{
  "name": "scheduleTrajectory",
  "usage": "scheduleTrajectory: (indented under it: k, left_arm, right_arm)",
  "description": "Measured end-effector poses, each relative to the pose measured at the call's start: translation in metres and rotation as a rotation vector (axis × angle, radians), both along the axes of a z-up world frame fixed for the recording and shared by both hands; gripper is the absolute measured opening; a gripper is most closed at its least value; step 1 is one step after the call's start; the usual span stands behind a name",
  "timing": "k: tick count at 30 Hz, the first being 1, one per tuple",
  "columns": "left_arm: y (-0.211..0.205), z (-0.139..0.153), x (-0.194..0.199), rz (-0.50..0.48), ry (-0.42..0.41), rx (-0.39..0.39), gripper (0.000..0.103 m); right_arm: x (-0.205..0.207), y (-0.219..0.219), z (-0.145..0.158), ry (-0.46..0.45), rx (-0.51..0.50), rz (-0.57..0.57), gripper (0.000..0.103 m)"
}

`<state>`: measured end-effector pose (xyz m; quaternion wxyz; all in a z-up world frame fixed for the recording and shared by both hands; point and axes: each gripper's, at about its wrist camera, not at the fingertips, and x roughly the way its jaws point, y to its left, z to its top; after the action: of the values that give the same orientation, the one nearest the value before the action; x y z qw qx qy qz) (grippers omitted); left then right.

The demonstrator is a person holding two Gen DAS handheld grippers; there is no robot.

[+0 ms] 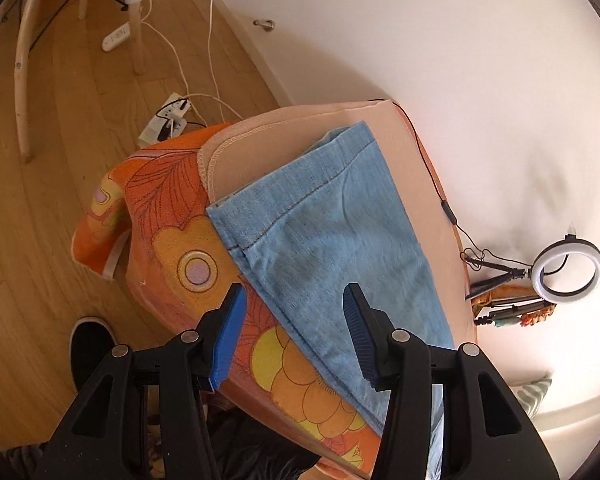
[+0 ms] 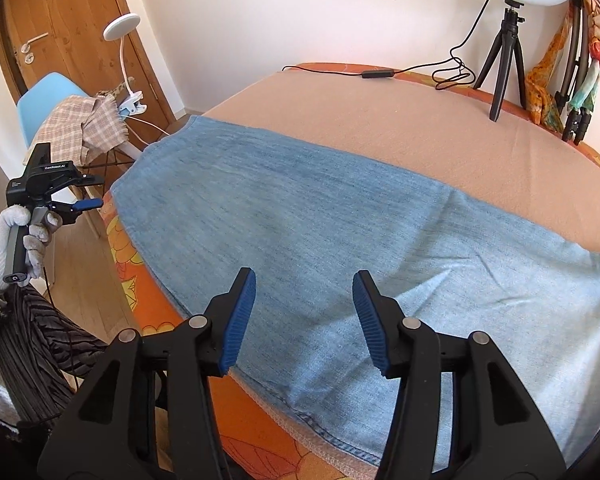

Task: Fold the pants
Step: 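Move the left gripper to the jeans leg hems and close on them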

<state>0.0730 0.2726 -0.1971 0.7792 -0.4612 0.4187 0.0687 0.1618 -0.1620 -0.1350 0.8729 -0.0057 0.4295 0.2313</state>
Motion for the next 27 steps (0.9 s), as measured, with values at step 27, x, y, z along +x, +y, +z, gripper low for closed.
scheduleTrajectory:
  k: [27]
  left_arm:
    - [0.011, -0.013, 0.027, 0.131, 0.004, 0.187, 0.049]
  right_arm:
    - [0.009, -0.011, -0.015, 0.038, 0.027, -0.011, 0.053]
